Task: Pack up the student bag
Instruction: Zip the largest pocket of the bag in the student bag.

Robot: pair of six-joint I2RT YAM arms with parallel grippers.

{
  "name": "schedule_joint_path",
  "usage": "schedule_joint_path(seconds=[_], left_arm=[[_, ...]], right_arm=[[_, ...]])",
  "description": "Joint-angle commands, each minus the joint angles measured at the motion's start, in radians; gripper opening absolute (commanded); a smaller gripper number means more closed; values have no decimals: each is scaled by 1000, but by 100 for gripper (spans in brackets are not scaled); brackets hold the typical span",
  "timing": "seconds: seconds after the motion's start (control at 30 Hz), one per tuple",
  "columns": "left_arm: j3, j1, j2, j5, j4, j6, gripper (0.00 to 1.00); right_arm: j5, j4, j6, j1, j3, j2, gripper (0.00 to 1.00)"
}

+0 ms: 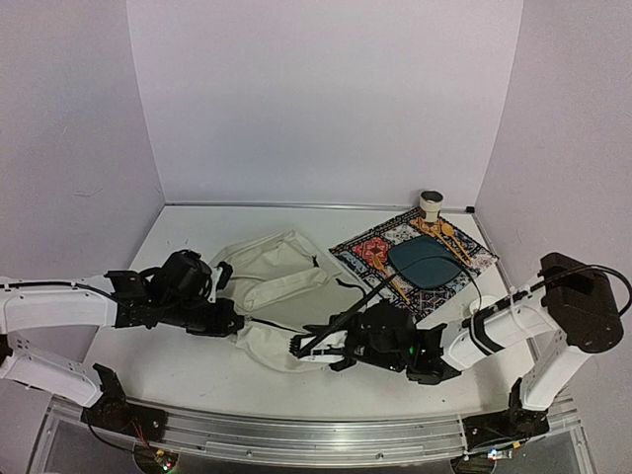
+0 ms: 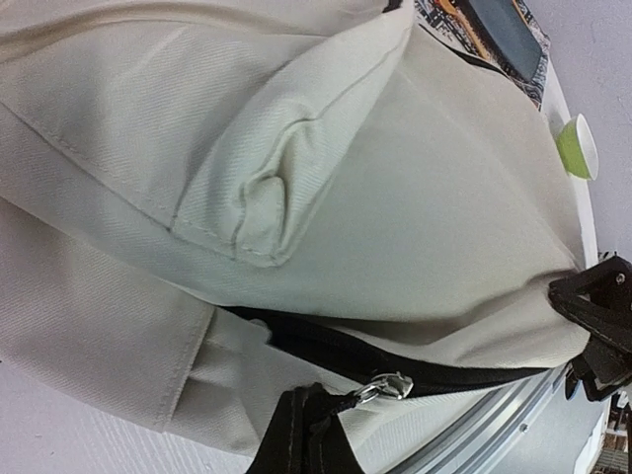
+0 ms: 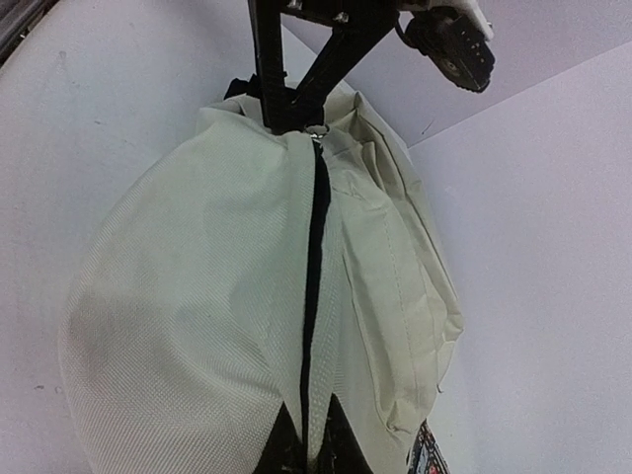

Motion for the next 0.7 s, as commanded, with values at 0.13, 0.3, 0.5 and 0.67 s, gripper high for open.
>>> schedule_joint_path(seconds=[0.13,0.3,0.5,0.67], left_arm=[[-63,178,63,-426,-197,-94,0],[-55,195,78,-404,-173,-81,0],[-79,196,21,-341,-115,-63,7],[-67,197,4,-332,-95,-40,14]], right_arm=[[58,-15,74,-33,-138,-206,0],[0,-63,151,-33,-137,-227,0],[-80,-108,256,-33,-78,-207,15],[-85,-184,316,-34,-2,-177,46]])
